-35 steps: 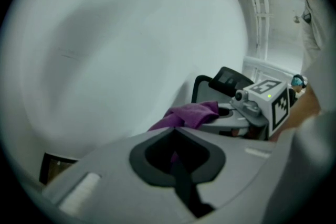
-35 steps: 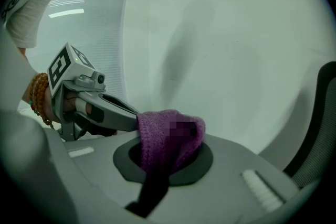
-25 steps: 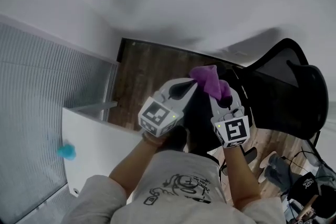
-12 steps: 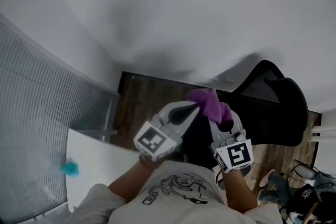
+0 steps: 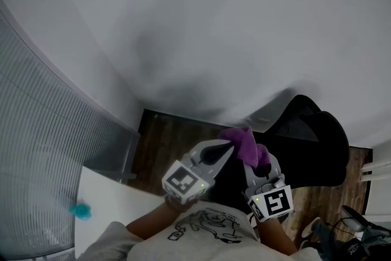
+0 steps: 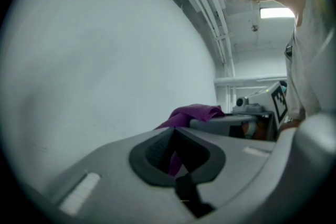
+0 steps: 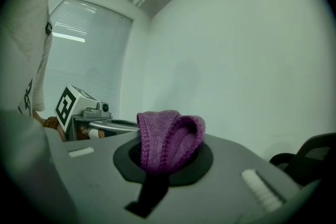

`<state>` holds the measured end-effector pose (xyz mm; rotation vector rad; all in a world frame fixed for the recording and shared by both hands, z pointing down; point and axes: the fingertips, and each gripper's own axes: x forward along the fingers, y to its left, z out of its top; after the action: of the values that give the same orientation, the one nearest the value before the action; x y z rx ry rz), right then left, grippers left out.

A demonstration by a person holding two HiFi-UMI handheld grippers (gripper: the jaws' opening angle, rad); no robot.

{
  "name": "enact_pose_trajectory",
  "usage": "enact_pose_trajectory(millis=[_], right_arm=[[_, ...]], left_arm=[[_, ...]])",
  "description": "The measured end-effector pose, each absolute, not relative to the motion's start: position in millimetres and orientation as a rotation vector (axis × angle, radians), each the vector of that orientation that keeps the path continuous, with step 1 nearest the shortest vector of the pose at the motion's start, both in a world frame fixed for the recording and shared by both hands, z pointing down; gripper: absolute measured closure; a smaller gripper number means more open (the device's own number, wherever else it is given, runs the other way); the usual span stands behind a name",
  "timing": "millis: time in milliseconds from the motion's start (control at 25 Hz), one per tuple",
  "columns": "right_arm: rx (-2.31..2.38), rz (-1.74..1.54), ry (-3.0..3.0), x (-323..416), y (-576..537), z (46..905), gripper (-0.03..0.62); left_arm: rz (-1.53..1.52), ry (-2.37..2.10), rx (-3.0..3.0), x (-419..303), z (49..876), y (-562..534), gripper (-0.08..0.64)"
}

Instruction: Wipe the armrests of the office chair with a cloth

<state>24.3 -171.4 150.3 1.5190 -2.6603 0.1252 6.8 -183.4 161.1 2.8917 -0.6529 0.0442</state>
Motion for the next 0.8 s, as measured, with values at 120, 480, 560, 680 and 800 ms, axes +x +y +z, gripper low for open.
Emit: enact_pose_trajectory(millis=[120,480,560,680,800], right_arm=[[1.532,0.115,-2.670,26.4,-173.4,144.4,0.566],[1.537,0.112,-2.673,30.4,-179.4,144.0,0.566],[1.535,0.112,-2.674,30.9,-180.3,142.4,0.566],[1.530,0.111,-2.679,28.3,-180.2,138.5,0.566],[1.529,0.109,-2.683,26.6,-179.5,139.2,0.566]], left_arm=[[0.037,-0.646,2.894,8.9,156.6,-185.6,0.560],[0.039,-0.639,2.884,10.1,156.7,-189.6,0.560],[0.040,-0.645,2.881,9.5,155.7,-190.7,0.560],[0.043,-0.654,2.881,5.8,152.6,-190.1,0.560],[0.042,-0.657,2.886,3.8,154.1,-189.2,0.560]])
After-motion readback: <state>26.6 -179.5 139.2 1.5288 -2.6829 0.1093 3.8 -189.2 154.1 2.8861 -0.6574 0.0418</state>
